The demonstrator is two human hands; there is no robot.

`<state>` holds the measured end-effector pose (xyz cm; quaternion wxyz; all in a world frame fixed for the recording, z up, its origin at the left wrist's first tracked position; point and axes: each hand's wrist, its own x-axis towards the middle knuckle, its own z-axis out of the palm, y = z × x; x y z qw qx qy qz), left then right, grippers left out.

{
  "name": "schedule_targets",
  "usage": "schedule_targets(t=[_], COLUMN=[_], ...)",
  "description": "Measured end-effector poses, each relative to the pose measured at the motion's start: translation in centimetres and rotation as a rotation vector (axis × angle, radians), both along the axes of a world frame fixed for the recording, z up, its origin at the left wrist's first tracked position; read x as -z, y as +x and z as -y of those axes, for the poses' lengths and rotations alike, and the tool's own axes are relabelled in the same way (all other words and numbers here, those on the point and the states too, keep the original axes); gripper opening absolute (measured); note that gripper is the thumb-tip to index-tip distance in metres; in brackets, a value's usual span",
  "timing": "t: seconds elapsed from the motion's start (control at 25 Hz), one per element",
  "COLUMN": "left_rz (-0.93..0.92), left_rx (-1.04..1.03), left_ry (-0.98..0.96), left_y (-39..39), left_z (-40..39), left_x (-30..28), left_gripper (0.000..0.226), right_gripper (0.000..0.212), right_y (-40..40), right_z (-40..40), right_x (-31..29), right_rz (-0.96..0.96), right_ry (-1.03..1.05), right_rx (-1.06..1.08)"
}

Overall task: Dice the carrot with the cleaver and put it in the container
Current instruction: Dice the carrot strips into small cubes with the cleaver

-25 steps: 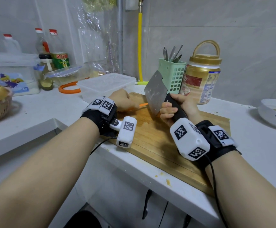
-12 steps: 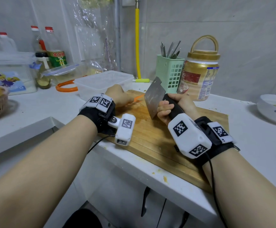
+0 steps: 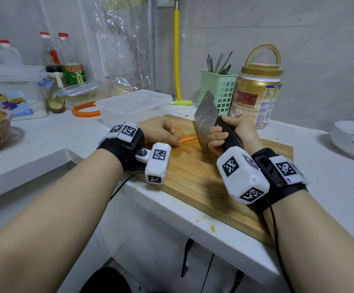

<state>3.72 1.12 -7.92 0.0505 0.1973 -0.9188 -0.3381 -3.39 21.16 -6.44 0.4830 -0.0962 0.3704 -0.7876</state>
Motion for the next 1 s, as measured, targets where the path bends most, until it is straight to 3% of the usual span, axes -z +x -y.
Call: schedule_targets(t=[0.28,1.0], left_rz=[-0.131,-0.166], left_rx=[0.074,0.116], left_ry=[0.159,0.204], left_y=[0.3,0.2], left_z=[1.8,2.0], left_x=[1.4,1.8], left_gripper=[0.022,0.025], right_gripper=[0.030,0.027], right_y=[0.1,0.2], right_z=[0.1,1.5], right_x=[0.0,-0.3], right_rz=[-0.119,-0.212], right_ry=[0.052,0.228], right_rx=[-0.032,-0.125])
